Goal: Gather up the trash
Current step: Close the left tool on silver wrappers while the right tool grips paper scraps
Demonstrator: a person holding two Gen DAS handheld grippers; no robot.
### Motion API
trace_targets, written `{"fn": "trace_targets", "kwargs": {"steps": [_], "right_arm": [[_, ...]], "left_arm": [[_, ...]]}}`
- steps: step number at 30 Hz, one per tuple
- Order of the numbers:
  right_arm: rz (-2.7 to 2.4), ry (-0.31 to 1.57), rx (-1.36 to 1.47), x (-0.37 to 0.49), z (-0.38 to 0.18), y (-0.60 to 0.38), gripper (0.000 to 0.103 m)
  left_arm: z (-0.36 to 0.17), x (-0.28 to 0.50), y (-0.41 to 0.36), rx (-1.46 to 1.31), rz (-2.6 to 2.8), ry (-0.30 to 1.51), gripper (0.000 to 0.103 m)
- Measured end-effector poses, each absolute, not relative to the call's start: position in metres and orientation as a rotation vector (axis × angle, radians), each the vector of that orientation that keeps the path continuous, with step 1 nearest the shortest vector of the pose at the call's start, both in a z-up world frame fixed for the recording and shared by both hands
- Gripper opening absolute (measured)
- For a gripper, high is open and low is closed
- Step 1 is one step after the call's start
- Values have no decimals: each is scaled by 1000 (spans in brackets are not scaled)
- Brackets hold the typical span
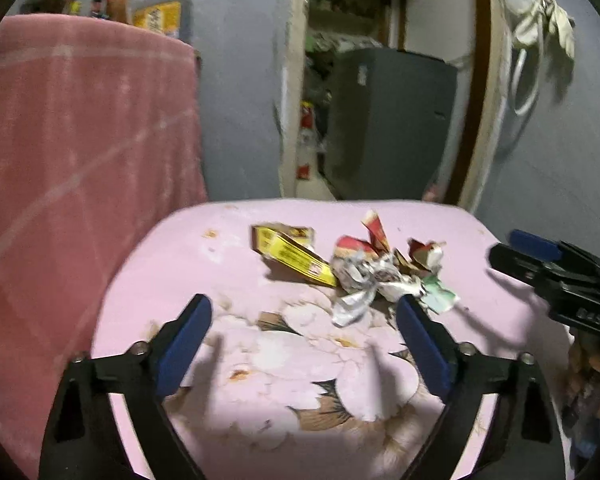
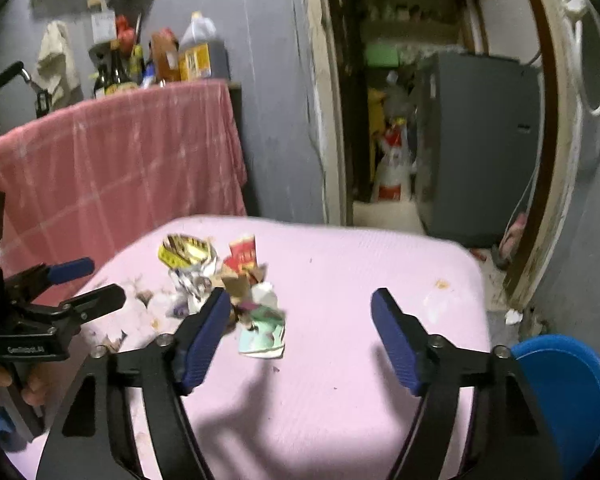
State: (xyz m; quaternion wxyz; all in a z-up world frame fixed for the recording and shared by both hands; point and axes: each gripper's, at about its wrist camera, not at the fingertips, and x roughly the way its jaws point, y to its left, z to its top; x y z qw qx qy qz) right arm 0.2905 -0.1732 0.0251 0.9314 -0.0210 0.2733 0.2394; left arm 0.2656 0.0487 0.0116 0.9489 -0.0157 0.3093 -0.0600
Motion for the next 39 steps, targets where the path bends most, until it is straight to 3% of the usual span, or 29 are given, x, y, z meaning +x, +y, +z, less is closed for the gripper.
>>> {"fn": "trace_targets", "kwargs": {"steps": [2, 6, 19, 26, 27, 31, 34, 35, 39], "right_arm": [[509, 606, -46, 299, 20, -170, 58], [546, 697, -55, 314, 12, -164, 58], [609, 833, -134, 342, -1, -140, 58], [627, 888, -155, 347, -8, -134, 58], [625, 888, -164, 347, -8, -133, 57], [621, 890, -193, 344, -10, -129, 32], [621, 884, -181, 341, -11, -131, 27], [620, 880, -174, 340, -11, -133, 20], [618, 865, -138, 335, -10, -141, 15]], "left_arm": [[6, 274, 45, -36, -158, 669, 72], [2, 286, 42, -69, -232, 710, 68], [-8, 314, 40, -111, -330, 809, 22], [-5, 315, 40, -109, -330, 817, 11], [-5, 315, 39, -108, -326, 818, 10], [-6, 313, 38, -109, -321, 813, 6], [-6, 309, 39, -116, -318, 802, 5], [-5, 307, 40, -120, -316, 798, 4], [-4, 297, 42, -126, -295, 780, 2]]}}
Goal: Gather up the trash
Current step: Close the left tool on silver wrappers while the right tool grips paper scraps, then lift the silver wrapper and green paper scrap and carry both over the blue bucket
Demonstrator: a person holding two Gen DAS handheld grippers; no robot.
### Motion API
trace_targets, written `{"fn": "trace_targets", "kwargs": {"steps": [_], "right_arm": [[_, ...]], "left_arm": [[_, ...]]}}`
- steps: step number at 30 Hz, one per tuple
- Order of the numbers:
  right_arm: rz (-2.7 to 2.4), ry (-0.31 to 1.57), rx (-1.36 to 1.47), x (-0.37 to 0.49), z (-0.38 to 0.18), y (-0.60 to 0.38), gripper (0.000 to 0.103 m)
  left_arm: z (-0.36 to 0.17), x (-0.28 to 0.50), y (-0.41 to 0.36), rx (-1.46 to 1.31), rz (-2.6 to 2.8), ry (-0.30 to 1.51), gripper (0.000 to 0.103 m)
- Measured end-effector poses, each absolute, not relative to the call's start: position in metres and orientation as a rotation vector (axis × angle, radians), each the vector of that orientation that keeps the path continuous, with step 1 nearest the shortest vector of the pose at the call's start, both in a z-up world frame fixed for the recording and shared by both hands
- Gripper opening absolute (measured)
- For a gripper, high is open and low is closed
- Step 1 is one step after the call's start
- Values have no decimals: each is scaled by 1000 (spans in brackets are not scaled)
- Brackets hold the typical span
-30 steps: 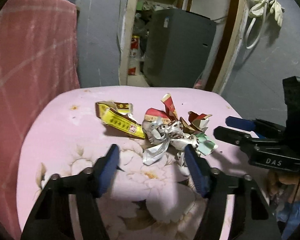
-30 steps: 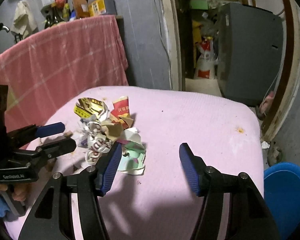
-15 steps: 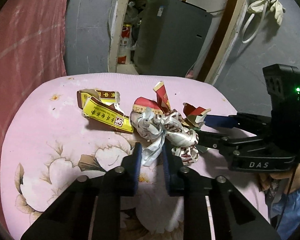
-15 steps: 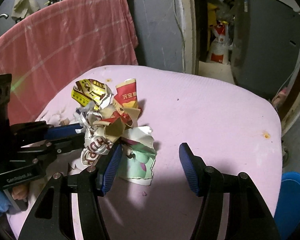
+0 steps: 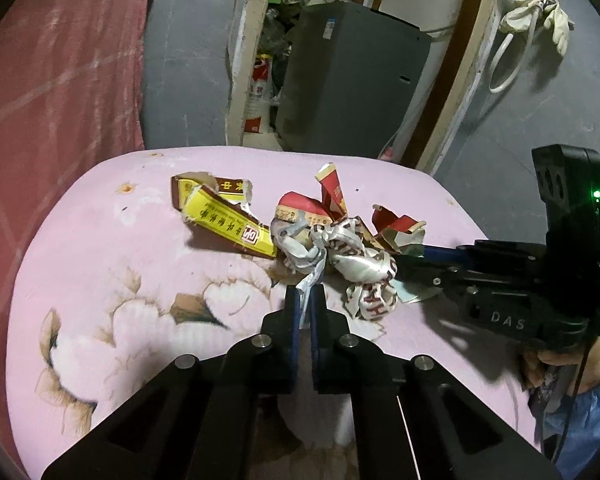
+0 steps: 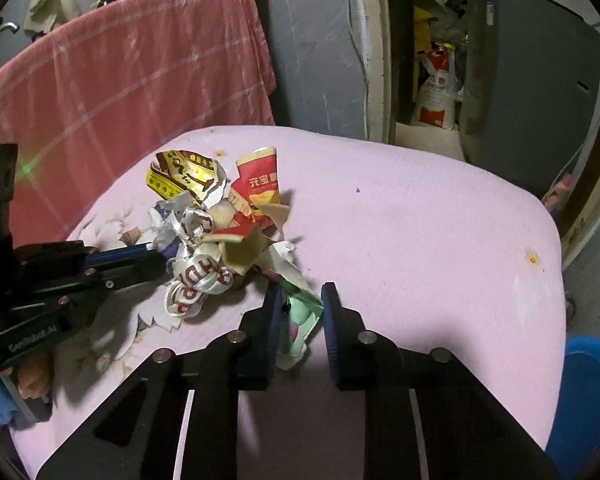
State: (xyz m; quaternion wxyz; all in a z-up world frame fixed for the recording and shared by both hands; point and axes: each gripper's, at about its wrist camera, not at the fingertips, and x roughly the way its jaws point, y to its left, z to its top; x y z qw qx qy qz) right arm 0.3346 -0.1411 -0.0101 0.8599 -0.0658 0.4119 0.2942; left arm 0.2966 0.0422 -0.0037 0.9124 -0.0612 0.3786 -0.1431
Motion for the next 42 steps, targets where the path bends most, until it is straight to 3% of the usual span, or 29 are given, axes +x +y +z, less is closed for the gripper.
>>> {"fn": "trace_targets", "kwargs": {"steps": [7, 19, 21, 22, 23, 25, 39, 42], "right_arm": [[586, 801, -104, 305, -9, -156, 6], [581, 685, -27, 268, -6, -183, 6], [578, 694, 1, 271, -6, -186, 11], [580, 697, 22, 274, -6, -188, 23], [580, 700, 37, 275, -5, -189, 42], [588, 707, 68, 278, -5, -190, 54], [615, 832, -68, 301, -17, -149, 53], [581, 825, -85, 299, -19, -149, 40]], "left_arm": [[9, 264, 36, -105, -274, 710, 1], [12, 223, 9, -66, -270, 719, 1], [11, 224, 10, -71, -252, 729, 1], [10, 225, 10, -70, -242, 731, 1], [10, 226, 12, -69, -235, 732, 1], [9, 230, 16, -78, -221, 739, 1], [1, 239, 40, -172, -199, 776, 1], [3, 238, 37, -158, -196, 768, 1]]}}
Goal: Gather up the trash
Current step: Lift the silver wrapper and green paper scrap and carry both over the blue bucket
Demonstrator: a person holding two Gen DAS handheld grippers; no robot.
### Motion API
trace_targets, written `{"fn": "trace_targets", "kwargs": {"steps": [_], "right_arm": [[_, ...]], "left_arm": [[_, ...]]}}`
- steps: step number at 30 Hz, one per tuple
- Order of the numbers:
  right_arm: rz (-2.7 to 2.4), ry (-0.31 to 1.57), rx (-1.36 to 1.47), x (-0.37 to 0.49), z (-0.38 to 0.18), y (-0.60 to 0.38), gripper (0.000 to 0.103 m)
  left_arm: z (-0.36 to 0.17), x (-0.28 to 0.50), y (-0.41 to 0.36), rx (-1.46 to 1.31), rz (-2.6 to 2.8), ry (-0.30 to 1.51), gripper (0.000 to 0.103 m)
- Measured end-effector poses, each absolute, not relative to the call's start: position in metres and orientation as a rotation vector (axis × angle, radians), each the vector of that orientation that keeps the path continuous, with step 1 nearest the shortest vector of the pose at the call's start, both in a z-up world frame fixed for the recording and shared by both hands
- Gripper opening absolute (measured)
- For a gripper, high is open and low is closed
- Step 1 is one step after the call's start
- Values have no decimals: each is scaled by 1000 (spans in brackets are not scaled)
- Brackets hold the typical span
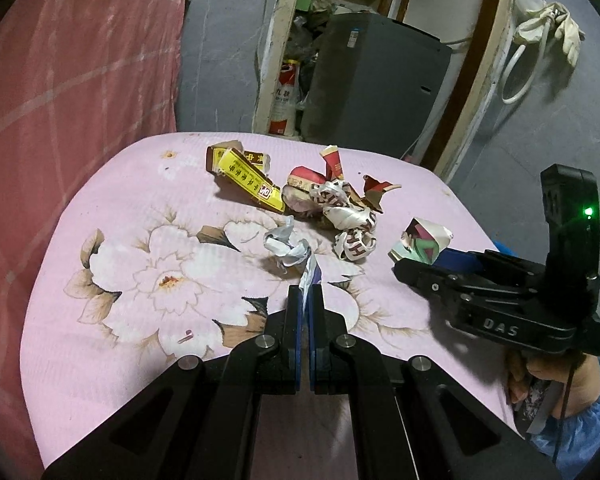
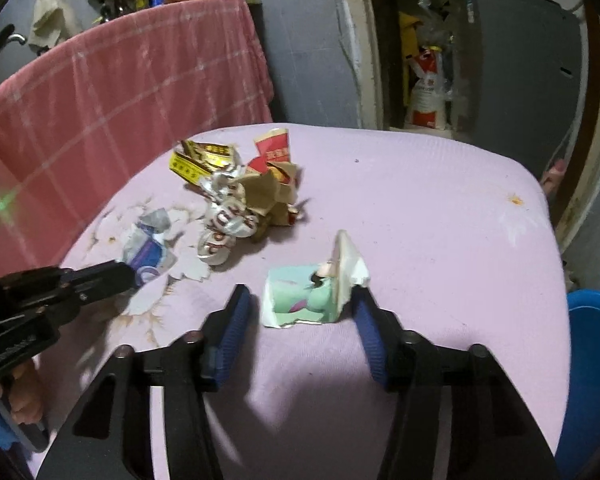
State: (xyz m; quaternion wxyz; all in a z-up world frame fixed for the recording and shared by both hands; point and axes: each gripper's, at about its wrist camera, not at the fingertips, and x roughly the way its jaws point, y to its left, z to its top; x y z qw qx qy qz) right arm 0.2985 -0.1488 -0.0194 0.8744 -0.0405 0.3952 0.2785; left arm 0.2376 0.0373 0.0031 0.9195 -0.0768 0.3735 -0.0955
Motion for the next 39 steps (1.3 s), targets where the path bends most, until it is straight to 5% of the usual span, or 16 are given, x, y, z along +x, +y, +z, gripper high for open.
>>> {"fn": "trace_targets", "kwargs": {"steps": [1, 9, 26, 39], "right_arm": [[573, 818, -87, 297, -20, -150, 33], [577, 719, -12, 279, -10, -172, 32], [265, 146, 37, 183, 91, -288, 33], [70, 134, 40, 178, 89, -355, 33]], "left_arm": [[5, 236, 36, -153, -197, 759, 1], [20, 224, 21, -120, -209, 676, 1], [100, 198, -82, -83, -329, 304, 1], [105, 232, -179, -57, -545, 334, 1]]}}
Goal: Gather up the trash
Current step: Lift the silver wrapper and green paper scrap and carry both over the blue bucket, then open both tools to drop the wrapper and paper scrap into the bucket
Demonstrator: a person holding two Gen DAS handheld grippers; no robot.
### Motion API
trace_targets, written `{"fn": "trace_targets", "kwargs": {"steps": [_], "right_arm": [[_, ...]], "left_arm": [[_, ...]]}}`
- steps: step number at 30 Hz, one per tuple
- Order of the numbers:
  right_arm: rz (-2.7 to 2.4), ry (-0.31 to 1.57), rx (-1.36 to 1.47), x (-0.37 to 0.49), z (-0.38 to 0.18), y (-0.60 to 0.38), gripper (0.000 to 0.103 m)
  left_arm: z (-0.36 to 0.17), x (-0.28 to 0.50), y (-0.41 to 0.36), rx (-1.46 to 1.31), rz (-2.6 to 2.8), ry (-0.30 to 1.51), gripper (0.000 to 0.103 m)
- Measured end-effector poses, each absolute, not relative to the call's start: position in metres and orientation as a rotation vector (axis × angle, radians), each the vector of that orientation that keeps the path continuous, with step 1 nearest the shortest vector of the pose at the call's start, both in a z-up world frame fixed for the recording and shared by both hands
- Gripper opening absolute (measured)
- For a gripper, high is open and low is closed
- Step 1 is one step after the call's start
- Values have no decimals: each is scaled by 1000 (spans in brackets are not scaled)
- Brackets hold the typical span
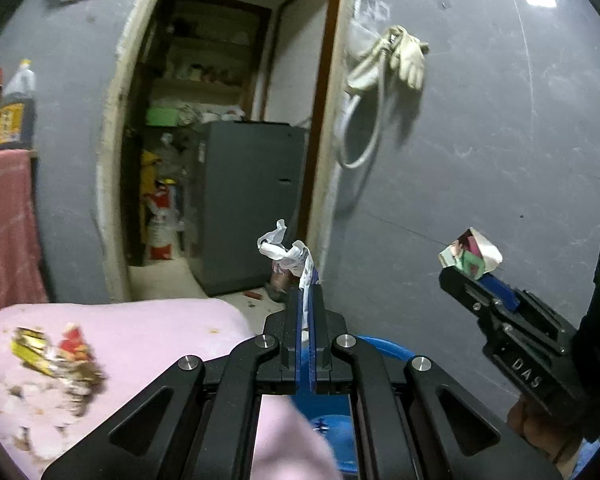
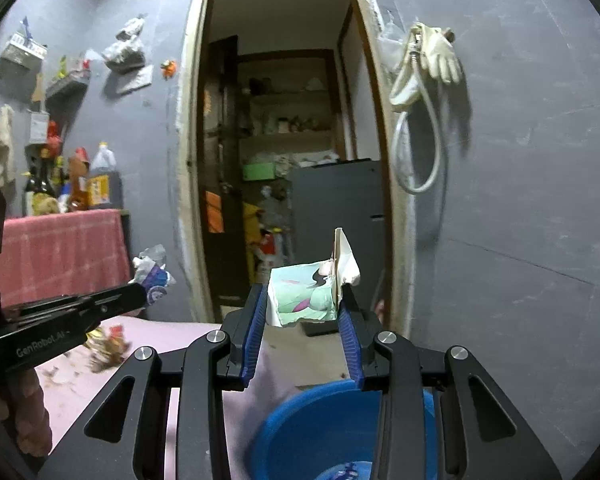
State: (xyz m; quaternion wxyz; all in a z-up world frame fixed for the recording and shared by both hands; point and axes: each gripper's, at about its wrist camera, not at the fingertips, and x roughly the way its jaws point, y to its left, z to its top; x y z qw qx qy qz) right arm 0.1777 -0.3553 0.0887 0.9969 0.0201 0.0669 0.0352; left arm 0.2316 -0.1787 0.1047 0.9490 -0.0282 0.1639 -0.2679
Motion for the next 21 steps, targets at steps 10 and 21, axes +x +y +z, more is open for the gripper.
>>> {"fn": "trace_targets", "kwargs": {"steps": [10, 21], "right_arm": [[35, 289, 135, 205, 60, -389, 33], [39, 414, 176, 221, 40, -398, 34]], "left_arm": [[66, 275, -218, -41, -599, 521, 1], [24, 305, -235, -40, -639, 718, 1]]}}
